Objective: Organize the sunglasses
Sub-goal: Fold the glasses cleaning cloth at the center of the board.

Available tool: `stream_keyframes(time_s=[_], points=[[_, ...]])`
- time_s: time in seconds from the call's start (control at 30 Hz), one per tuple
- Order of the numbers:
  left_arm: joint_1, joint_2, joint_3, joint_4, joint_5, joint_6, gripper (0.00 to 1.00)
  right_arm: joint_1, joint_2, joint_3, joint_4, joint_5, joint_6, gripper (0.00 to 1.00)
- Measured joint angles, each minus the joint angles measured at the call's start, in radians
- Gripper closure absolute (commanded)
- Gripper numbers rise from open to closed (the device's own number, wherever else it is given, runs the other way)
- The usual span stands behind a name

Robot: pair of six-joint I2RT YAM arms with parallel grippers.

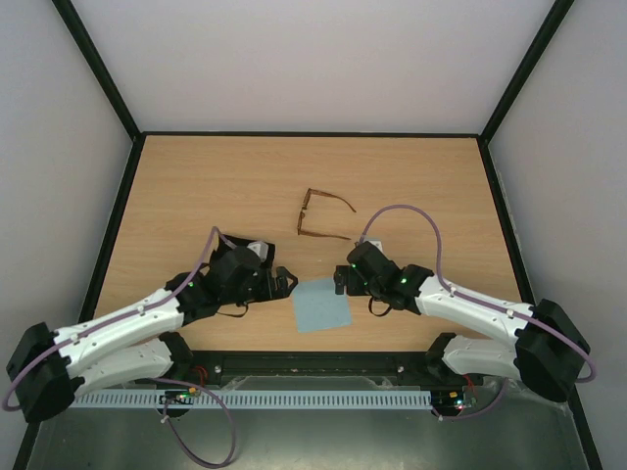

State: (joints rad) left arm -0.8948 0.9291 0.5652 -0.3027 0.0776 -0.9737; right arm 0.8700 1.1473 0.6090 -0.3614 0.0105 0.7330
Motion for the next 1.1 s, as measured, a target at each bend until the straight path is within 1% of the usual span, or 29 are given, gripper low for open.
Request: stream_keyframes(time_s=[0.03,0.1,0.2,0.27,0.3,0.43,0.5,0.6,0.7,0.83,0.97,1.1], points=[[-0.001,0.024,0.007,0.005,-0.005,0.0,0.0,-0.001,0.004,0.0,-0.001,0.005,0.0,0.02],[-0.002,0.074,0.018,0.024,-0.011,0.0,0.0,-0.007,0.014,0.002,-0.001,0.011,-0.002,0.1],[-0.002,0.12,0.023,0.051,-0.018,-0.003,0.0,-0.038,0.039,0.006,0.0,0.003,-0.01,0.15],[-0.002,0.134,0.023,0.073,-0.02,-0.003,0.01,-0.067,0.05,0.008,-0.002,-0.008,-0.018,0.21],[-0.002,0.14,0.023,0.085,-0.024,-0.003,0.0,-0.077,0.053,0.011,-0.003,-0.012,-0.021,0.26],[0.0,0.166,0.023,0.112,-0.043,0.005,0.01,-0.113,0.064,0.037,-0.005,-0.045,-0.058,0.54],[0.003,0.195,0.024,0.11,-0.057,0.009,0.0,-0.117,0.078,0.055,0.0,-0.063,-0.084,0.57],[0.004,0.225,0.025,0.104,-0.071,0.009,0.0,-0.117,0.118,0.072,0.008,-0.1,-0.122,0.58],[0.002,0.216,0.025,0.087,-0.085,0.005,0.01,-0.117,0.162,0.072,0.017,-0.146,-0.154,0.58],[-0.005,0.139,0.025,0.047,-0.108,-0.004,0.0,-0.117,0.219,0.074,0.031,-0.186,-0.184,0.58],[-0.008,0.041,0.025,0.014,-0.127,-0.007,0.01,-0.117,0.279,0.092,0.033,-0.193,-0.202,0.63],[-0.01,-0.013,0.025,-0.024,-0.137,-0.008,0.01,-0.117,0.323,0.113,0.039,-0.193,-0.212,0.67]])
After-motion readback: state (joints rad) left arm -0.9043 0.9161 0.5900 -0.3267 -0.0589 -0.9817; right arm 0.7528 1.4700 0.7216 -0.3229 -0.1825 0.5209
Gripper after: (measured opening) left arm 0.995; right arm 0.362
